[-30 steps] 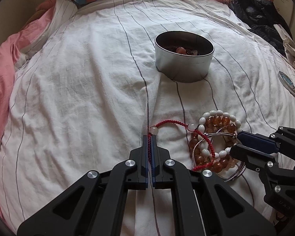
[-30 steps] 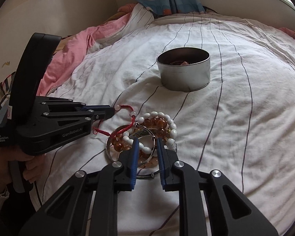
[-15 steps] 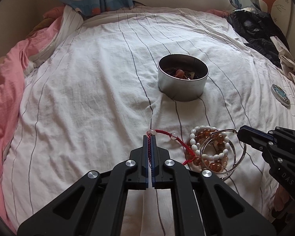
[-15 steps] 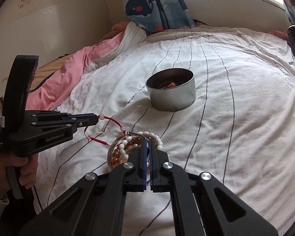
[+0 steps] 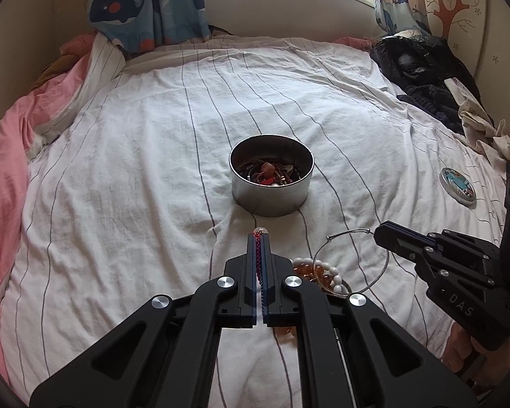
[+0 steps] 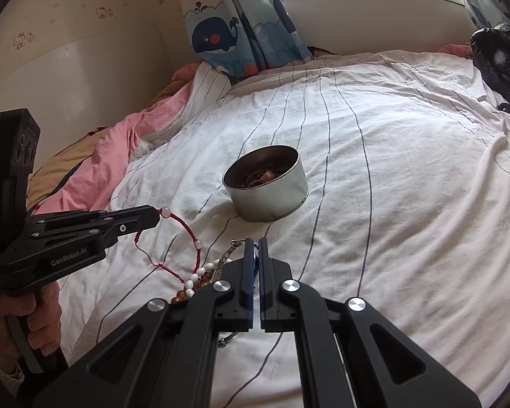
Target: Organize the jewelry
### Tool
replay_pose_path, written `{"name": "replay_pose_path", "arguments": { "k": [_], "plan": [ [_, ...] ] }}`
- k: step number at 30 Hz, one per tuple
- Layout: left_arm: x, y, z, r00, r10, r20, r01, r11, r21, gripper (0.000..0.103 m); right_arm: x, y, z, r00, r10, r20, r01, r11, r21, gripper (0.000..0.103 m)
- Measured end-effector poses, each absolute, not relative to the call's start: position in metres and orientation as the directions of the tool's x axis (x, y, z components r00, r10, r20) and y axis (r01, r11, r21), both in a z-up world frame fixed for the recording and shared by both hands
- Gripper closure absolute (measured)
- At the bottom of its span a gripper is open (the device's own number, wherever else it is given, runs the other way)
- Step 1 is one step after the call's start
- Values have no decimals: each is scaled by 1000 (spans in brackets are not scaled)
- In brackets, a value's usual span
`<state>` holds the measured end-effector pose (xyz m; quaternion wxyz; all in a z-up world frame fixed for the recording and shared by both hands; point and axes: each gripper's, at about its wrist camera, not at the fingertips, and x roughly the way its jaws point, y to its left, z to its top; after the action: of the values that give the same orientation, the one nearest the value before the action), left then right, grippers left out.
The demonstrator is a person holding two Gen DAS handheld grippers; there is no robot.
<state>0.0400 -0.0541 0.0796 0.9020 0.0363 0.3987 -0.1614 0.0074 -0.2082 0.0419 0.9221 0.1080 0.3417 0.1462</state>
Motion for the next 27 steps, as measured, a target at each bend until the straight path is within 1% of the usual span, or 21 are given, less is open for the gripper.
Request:
{"name": "replay_pose_path", "arguments": {
  "k": [3,8,11,12,13,14,17,19,20,21,22,24,27],
  "plan": [
    [45,-60,77,630,-274,-727,324,943,-76,101,16,-212,36,710,318,-629,-164,942,291,100],
    [53,-66,66,612,-281,-739,328,941,-85,101,28,-213,12,636,287,-717,-125,954,271,100],
    [53,-66,63,607,-280,-744,329,940,-85,101,31,-211,1,598,271,-754,-108,960,259,100],
    [53,-65,62,606,-278,-745,328,941,-85,101,31,-211,0,598,259,-759,-100,963,250,94],
    [53,-64,61,606,-277,-746,326,941,-85,101,30,-211,-1,598,254,-760,-96,964,247,77],
    [53,-63,61,606,-276,-746,325,942,-85,101,30,-212,-1,598,260,-758,-98,963,253,75],
    [54,-59,60,605,-275,-747,321,943,-87,101,29,-211,-2,590,279,-757,-106,957,271,75],
    [54,-57,59,604,-275,-748,321,943,-87,101,32,-206,-6,571,267,-776,-114,962,247,76],
    [54,-57,59,604,-275,-748,322,943,-87,101,33,-203,-7,562,256,-786,-120,966,228,78],
    [54,-57,58,603,-276,-748,322,943,-88,101,33,-199,-8,558,247,-792,-127,969,213,88],
    [54,-57,58,603,-277,-748,322,943,-90,101,33,-197,-7,559,237,-794,-131,971,198,96],
    [53,-56,60,605,-279,-746,322,942,-92,101,31,-197,-5,572,233,-786,-137,972,189,99],
    [52,-55,64,612,-282,-739,323,942,-91,101,25,-198,5,622,226,-750,-142,974,177,100]
  ]
}}
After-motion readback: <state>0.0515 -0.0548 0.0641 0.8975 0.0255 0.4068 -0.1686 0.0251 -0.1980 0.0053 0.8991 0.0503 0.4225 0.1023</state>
